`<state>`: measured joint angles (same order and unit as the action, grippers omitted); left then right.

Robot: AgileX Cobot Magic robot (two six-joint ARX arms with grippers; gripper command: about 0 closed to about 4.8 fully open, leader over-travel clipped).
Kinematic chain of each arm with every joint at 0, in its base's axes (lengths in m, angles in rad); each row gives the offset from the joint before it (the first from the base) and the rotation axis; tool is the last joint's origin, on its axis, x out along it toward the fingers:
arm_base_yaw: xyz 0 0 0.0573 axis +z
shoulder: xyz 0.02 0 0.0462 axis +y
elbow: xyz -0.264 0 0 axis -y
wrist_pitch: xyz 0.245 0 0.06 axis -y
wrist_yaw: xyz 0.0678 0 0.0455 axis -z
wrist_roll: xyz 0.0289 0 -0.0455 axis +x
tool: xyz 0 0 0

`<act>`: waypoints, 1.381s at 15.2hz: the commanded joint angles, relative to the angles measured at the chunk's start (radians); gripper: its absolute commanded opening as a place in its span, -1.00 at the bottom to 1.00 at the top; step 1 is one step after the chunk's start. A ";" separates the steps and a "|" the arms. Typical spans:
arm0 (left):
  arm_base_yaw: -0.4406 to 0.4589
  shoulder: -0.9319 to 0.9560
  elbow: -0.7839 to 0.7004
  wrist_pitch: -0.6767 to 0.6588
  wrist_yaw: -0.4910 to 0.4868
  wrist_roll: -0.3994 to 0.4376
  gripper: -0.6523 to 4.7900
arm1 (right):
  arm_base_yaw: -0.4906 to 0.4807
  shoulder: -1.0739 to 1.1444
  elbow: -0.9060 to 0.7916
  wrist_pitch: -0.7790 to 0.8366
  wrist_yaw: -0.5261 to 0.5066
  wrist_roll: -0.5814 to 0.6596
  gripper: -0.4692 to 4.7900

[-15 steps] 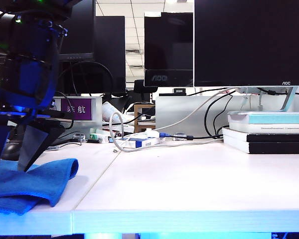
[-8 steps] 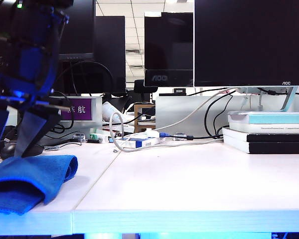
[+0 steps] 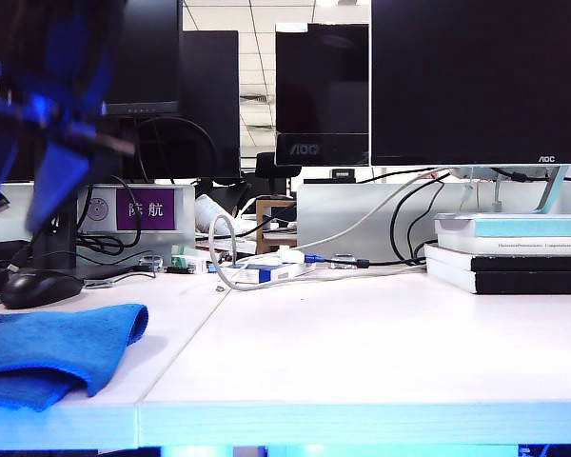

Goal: Wipe the table from right to left using the rag.

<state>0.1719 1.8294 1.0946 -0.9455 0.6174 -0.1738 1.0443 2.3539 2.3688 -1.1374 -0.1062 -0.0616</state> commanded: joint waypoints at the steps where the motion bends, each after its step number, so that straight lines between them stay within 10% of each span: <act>1: 0.002 0.002 0.000 0.029 -0.052 0.018 -0.78 | -0.004 -0.031 0.056 -0.004 0.003 -0.003 -0.04; 4: 0.001 -0.060 0.003 0.014 0.060 0.047 -0.78 | -0.026 -0.089 0.186 -0.011 0.185 -0.003 -0.84; 11: 0.001 -0.415 0.074 -0.008 0.034 0.000 -0.78 | -0.151 -0.260 0.316 -0.013 0.272 -0.019 -0.84; 21: -0.242 -0.810 0.482 0.112 -0.435 -0.027 -0.78 | -0.197 -0.570 0.317 -0.137 0.482 -0.098 -0.84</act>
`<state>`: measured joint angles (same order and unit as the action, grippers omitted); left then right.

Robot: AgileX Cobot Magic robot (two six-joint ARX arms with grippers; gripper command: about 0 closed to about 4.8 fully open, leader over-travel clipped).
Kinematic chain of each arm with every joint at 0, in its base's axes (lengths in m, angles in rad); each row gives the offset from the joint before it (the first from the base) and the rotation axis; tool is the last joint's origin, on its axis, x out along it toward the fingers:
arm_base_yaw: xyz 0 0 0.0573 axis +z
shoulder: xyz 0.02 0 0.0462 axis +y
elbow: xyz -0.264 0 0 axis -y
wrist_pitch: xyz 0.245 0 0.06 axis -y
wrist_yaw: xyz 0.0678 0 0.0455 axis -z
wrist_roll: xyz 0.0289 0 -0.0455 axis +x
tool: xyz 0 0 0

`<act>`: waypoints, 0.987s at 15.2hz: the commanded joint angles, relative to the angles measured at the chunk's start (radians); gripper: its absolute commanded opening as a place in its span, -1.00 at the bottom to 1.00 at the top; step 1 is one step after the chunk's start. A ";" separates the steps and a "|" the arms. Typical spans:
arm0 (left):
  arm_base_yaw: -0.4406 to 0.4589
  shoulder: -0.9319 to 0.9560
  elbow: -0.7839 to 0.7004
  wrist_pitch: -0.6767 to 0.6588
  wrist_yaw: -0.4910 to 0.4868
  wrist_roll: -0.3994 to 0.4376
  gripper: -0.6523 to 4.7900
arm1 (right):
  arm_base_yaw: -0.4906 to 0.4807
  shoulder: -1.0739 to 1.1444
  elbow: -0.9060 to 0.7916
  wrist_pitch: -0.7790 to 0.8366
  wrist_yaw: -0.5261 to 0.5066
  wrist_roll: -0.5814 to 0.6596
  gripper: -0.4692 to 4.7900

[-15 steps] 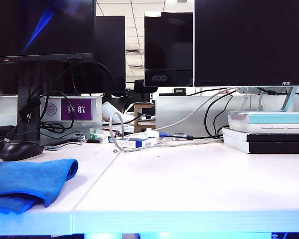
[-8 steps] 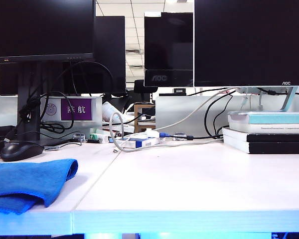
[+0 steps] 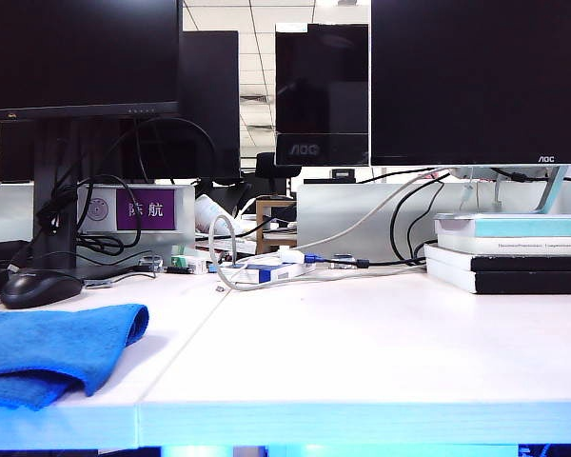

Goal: Wipe the table from right to left using the rag.

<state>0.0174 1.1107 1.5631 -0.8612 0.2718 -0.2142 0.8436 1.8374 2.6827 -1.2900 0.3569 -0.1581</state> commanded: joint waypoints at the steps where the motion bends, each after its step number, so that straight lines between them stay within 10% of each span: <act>1: -0.143 -0.152 0.013 0.023 -0.146 0.028 -0.78 | 0.003 -0.081 0.003 0.017 0.019 0.001 -0.84; 4: -0.335 -0.377 -0.019 -0.006 -0.325 0.045 -0.78 | 0.001 -0.159 0.002 -0.016 0.031 0.010 -0.84; 9: -0.352 -0.666 -0.286 -0.054 -0.397 0.095 -0.78 | 0.007 -0.186 -0.023 -0.093 0.023 0.061 -0.84; 15: -0.352 -0.831 -1.036 0.492 -0.384 -0.010 -0.78 | 0.056 -0.187 -0.053 -0.094 0.020 0.087 -0.84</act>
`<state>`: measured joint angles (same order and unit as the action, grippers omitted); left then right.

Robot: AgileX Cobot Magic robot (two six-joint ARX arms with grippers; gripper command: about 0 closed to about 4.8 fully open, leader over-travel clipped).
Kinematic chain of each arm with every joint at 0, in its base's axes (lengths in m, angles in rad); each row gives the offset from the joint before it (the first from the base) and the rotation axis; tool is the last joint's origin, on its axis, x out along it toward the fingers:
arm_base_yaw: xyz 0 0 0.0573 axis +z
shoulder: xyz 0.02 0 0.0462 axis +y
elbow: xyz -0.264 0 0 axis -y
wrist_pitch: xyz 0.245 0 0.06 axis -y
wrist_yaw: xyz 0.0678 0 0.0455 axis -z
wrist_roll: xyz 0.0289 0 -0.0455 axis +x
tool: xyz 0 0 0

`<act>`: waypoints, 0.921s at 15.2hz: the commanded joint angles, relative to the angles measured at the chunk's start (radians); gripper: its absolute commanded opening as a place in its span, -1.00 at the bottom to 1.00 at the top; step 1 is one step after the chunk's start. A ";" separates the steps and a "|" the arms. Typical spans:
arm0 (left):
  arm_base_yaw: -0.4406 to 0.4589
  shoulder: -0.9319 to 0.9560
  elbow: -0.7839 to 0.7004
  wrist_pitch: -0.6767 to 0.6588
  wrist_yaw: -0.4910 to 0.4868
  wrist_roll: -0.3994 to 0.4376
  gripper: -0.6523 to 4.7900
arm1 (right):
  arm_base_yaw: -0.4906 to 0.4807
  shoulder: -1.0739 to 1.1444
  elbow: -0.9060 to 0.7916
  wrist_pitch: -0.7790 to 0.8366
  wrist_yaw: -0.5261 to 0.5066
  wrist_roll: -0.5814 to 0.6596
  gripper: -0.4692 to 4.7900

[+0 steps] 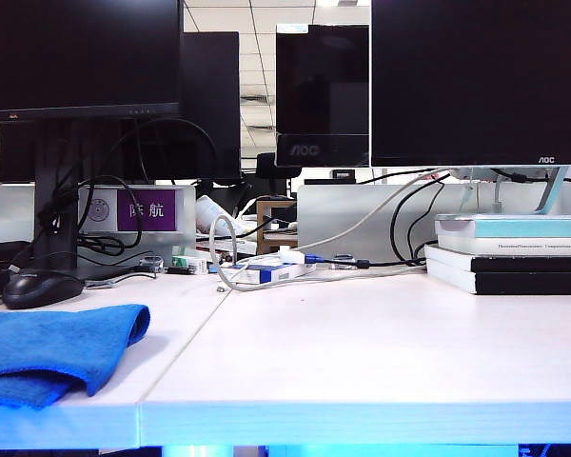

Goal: Wipe the table from right to left using the rag.

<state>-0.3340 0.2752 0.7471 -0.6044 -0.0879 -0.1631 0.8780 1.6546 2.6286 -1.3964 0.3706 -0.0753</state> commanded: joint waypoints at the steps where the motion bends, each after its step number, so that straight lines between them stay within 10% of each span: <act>1: 0.000 0.006 -0.353 0.357 -0.003 -0.085 -0.78 | 0.022 -0.017 0.000 0.013 0.008 -0.004 -0.84; 5: 0.000 0.005 -0.578 0.380 -0.002 -0.080 -0.78 | 0.022 -0.052 -0.080 0.013 -0.010 -0.003 -0.84; 14: 0.000 0.005 -0.578 0.374 -0.002 -0.080 -0.78 | 0.022 -0.369 -0.577 0.044 0.017 0.076 -0.84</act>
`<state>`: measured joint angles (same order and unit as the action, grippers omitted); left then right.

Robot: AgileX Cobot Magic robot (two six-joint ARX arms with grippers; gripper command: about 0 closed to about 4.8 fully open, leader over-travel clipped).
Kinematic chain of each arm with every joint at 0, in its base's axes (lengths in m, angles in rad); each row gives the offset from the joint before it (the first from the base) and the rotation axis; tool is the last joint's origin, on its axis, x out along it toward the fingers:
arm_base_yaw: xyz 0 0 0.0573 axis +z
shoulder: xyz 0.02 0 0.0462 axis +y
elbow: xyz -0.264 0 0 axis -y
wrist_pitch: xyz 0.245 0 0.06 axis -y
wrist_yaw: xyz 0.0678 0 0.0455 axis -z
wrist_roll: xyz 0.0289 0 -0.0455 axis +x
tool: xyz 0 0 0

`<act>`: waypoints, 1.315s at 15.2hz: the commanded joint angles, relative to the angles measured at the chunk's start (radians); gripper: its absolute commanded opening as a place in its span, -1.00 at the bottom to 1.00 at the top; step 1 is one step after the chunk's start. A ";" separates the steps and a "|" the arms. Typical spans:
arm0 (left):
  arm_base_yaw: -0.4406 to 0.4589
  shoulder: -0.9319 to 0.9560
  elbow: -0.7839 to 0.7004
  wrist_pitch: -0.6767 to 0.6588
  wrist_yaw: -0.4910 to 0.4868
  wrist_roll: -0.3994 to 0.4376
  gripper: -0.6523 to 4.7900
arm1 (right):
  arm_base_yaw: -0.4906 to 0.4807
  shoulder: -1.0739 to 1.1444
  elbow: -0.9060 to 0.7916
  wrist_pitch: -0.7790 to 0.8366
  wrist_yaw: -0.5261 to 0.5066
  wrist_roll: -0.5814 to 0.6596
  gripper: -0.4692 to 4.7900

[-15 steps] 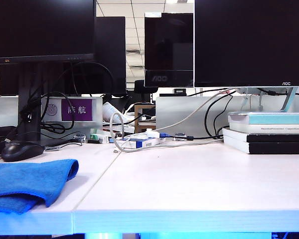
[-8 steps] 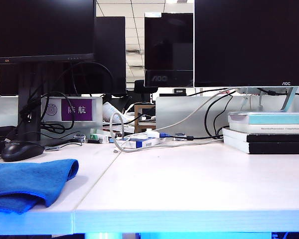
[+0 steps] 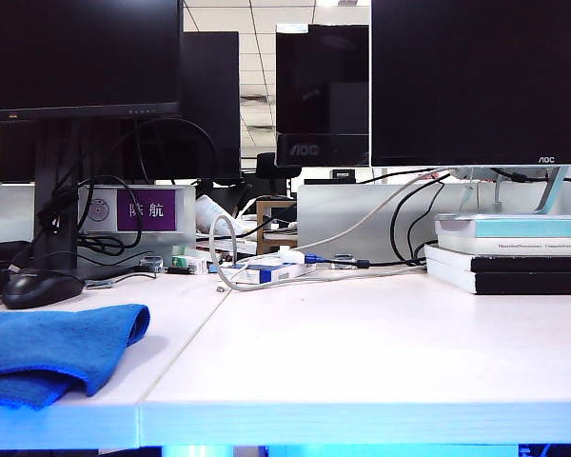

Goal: Wipe the table from right to left using the rag.

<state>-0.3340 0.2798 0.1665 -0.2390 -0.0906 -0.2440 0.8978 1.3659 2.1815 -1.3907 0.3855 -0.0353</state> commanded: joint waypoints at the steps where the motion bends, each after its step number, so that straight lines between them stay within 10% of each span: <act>1: 0.000 0.000 0.003 0.008 0.000 0.001 -0.78 | 0.002 -0.156 -0.254 0.093 0.002 0.035 -0.84; 9: 0.000 0.001 0.003 0.009 0.000 0.001 -0.78 | -0.128 -0.834 -1.310 0.756 -0.048 0.035 -0.84; 13: 0.000 0.001 0.003 0.009 0.001 0.001 -0.78 | -0.410 -0.921 -1.549 0.884 -0.270 0.036 -0.84; 20: 0.000 0.000 0.003 0.009 0.001 0.001 -0.78 | -0.716 -1.192 -1.855 1.107 -0.336 0.035 -0.84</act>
<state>-0.3340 0.2798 0.1665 -0.2436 -0.0906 -0.2440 0.1978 0.1856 0.3229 -0.3305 0.0494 -0.0040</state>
